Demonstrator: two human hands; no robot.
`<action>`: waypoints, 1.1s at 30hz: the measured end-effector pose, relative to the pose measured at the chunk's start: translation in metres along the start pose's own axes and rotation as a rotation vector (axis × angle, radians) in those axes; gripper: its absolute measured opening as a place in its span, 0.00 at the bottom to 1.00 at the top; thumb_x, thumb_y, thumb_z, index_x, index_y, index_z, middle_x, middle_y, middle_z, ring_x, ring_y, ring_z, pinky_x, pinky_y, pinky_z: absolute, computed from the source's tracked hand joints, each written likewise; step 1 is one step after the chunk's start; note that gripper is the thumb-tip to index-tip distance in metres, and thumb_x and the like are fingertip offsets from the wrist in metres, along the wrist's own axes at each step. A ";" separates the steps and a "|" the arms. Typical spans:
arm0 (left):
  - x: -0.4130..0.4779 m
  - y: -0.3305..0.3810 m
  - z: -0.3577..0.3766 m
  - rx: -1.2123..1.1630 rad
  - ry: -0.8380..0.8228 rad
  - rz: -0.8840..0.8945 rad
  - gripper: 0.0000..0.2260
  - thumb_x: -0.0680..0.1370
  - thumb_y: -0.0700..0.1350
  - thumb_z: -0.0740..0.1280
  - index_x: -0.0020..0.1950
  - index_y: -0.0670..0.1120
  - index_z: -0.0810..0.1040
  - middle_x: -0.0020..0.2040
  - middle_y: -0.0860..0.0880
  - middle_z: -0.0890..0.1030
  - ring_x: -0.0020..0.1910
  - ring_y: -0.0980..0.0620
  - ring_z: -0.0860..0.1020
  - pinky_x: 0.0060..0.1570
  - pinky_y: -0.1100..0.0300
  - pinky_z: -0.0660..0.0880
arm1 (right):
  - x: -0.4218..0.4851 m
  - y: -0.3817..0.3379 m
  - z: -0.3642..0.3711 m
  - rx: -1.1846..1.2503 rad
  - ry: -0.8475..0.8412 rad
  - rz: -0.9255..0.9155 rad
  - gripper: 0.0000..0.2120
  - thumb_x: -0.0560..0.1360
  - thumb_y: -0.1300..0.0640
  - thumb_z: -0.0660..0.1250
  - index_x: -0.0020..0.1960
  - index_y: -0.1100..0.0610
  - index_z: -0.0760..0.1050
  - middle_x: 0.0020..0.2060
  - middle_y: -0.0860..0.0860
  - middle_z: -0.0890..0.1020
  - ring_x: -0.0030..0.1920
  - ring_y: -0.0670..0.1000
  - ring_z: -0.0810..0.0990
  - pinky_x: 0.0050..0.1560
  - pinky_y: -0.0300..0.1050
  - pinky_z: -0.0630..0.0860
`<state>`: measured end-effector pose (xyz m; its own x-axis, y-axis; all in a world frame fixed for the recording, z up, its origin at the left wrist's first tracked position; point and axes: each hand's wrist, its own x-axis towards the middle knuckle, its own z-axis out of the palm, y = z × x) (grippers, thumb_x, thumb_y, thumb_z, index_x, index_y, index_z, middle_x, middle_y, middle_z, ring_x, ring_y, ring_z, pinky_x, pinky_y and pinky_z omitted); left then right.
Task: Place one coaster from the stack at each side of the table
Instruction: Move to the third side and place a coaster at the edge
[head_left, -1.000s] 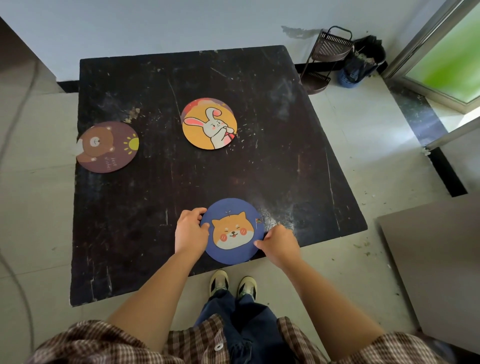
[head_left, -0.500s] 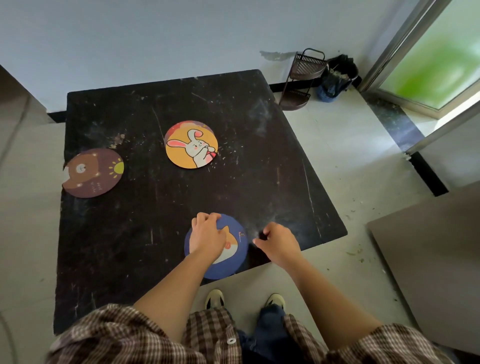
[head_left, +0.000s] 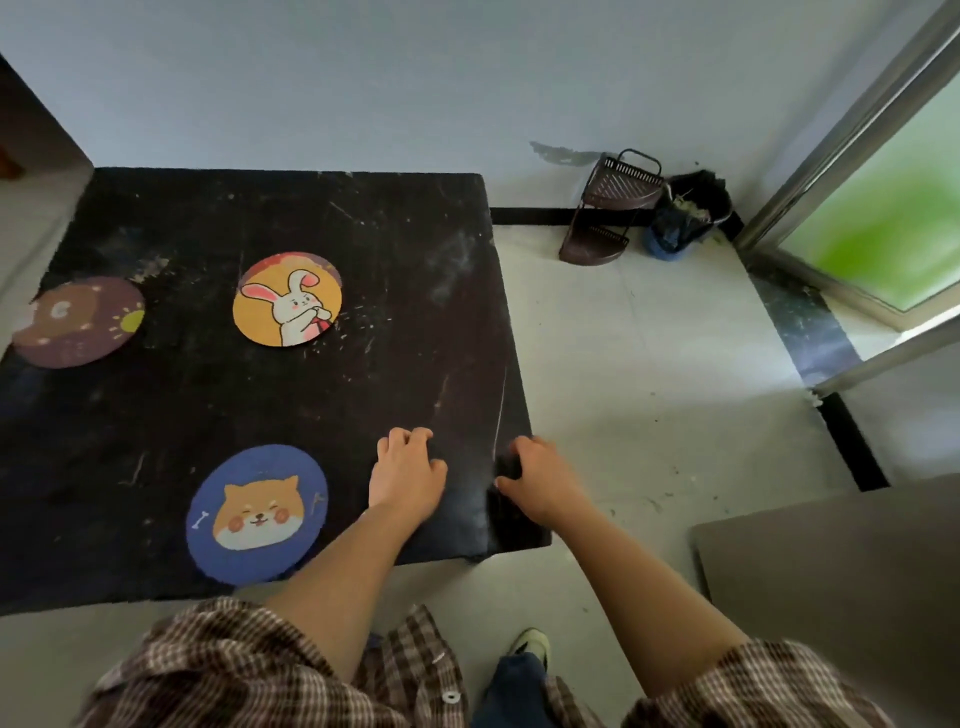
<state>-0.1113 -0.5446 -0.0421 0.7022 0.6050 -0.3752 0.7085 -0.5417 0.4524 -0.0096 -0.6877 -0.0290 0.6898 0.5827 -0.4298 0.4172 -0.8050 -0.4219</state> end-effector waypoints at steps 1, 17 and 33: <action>-0.002 0.014 0.007 -0.005 0.010 -0.025 0.18 0.76 0.46 0.60 0.67 0.47 0.67 0.65 0.44 0.67 0.64 0.44 0.64 0.55 0.50 0.71 | 0.002 0.013 -0.009 -0.016 -0.019 -0.028 0.14 0.72 0.51 0.68 0.54 0.56 0.70 0.55 0.56 0.75 0.57 0.57 0.72 0.56 0.52 0.72; 0.076 0.116 0.044 -0.045 0.164 -0.248 0.20 0.78 0.48 0.59 0.70 0.47 0.63 0.67 0.44 0.68 0.64 0.45 0.65 0.57 0.50 0.71 | 0.125 0.061 -0.085 -0.406 -0.060 -0.336 0.24 0.74 0.49 0.65 0.67 0.55 0.66 0.64 0.56 0.73 0.63 0.57 0.71 0.61 0.54 0.70; 0.172 0.113 0.009 -0.168 0.345 -0.548 0.21 0.78 0.48 0.59 0.70 0.48 0.63 0.67 0.45 0.68 0.63 0.47 0.67 0.56 0.53 0.72 | 0.265 -0.023 -0.126 -0.508 -0.186 -0.596 0.23 0.74 0.51 0.66 0.66 0.55 0.66 0.63 0.55 0.72 0.63 0.57 0.70 0.60 0.54 0.70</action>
<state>0.0900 -0.5071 -0.0629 0.1616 0.9338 -0.3192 0.9160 -0.0216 0.4005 0.2378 -0.5292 -0.0327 0.1751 0.9032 -0.3919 0.9330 -0.2794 -0.2271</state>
